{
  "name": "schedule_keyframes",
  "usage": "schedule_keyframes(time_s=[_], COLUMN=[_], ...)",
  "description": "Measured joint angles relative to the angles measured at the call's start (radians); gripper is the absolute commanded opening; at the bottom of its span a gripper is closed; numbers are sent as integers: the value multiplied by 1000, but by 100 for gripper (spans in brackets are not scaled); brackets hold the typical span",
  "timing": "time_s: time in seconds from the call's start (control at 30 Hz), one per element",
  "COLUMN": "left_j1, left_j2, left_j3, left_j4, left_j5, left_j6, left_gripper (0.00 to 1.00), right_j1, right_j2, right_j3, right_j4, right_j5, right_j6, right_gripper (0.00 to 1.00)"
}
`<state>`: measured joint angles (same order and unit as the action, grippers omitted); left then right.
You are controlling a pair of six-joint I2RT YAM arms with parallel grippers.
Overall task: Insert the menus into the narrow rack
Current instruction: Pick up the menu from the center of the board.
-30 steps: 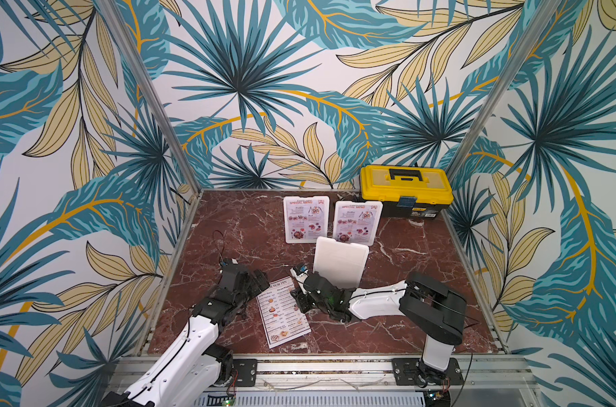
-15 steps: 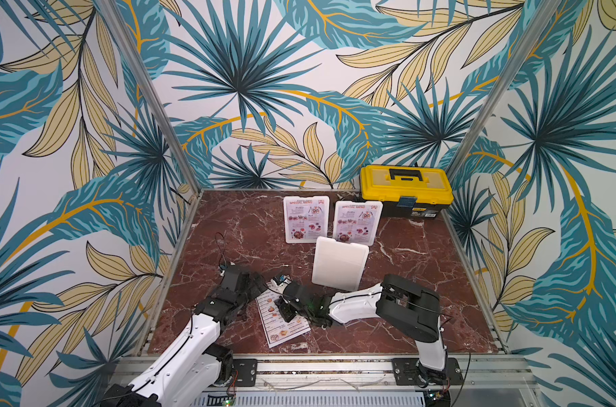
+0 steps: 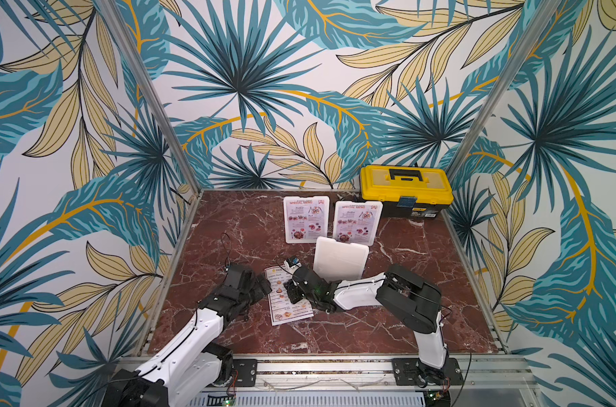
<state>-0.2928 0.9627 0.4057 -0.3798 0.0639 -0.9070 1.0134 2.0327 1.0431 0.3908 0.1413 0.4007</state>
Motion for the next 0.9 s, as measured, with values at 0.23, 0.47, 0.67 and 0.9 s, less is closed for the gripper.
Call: schedule_keyframes(time_s=[0.23, 0.47, 0.67, 0.9], left_j1=[0, 0, 0, 0], left_j2=[148, 191, 241, 336], left_j3=[26, 38, 64, 118], left_j4=[87, 127, 143, 186], left_j5=[50, 47, 40, 26], left_j6=[4, 6, 17, 33], left_gripper=[86, 85, 81, 75], right_j1=[1, 1, 1, 1], right_j2=[4, 21, 37, 44], right_j3=[3, 28, 48, 58], right_j4=[6, 5, 5, 8], right_j5=[-8, -27, -50, -75], right_j6=[4, 7, 11, 14], right_gripper=[26, 26, 26, 26])
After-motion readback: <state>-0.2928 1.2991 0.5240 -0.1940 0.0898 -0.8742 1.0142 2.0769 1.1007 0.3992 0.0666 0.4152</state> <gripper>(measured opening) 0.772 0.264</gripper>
